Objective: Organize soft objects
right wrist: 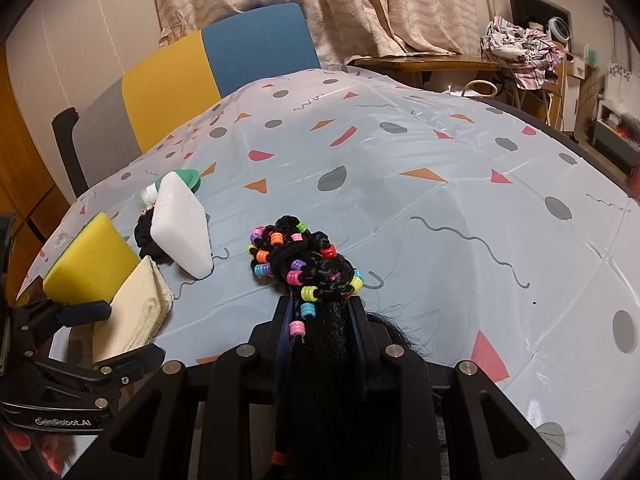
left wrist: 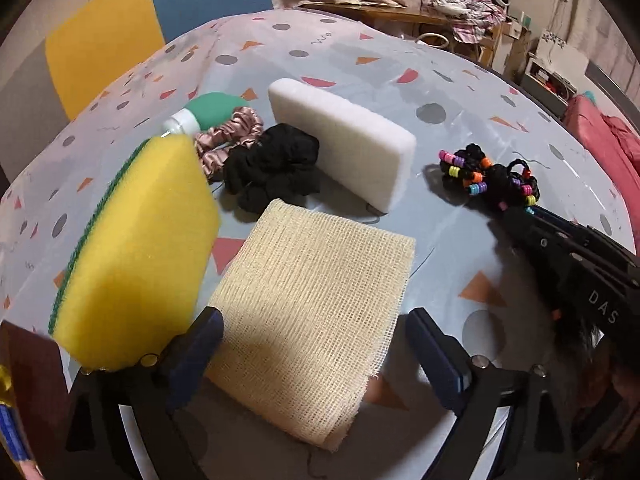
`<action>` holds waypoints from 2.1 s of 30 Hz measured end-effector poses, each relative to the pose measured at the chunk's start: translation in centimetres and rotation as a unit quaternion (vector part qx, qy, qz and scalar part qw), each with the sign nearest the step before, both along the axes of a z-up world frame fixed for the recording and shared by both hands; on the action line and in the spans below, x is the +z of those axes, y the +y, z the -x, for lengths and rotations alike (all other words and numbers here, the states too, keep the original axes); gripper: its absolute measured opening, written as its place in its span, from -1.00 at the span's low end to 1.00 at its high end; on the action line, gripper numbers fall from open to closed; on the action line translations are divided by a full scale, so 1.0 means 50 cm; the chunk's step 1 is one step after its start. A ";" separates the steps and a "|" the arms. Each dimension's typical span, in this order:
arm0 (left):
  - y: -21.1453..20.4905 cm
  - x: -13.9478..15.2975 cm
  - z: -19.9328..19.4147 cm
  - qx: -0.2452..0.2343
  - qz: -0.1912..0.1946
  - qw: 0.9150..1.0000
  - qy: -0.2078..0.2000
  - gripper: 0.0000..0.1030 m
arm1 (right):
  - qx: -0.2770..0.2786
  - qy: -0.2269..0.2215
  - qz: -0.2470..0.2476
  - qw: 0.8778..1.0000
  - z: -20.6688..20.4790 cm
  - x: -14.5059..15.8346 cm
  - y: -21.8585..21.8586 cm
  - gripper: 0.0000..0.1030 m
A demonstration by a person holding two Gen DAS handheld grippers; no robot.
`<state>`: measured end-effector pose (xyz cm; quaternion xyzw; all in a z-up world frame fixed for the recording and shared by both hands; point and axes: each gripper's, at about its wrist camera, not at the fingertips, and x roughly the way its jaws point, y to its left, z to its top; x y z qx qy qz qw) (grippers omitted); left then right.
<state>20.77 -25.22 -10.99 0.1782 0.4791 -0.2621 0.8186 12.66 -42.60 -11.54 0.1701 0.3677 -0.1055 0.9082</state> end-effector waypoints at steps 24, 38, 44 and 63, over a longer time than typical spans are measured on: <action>0.065 0.062 0.121 0.000 0.092 0.996 -0.022 -0.84 | -0.009 0.000 0.002 1.000 0.002 0.001 -0.002 -0.47; -0.069 0.030 0.020 0.013 -0.050 0.996 -0.072 0.50 | -0.009 -0.005 -0.006 1.000 0.004 0.000 -0.006 -0.47; -0.078 0.018 0.055 -0.035 -0.062 0.993 -0.096 -0.74 | -0.011 -0.010 -0.015 1.000 0.006 -0.002 -0.012 -0.47; 0.038 0.089 0.098 0.018 0.089 0.995 -0.038 0.05 | -0.014 -0.010 -0.015 1.000 0.009 -0.002 -0.013 -0.47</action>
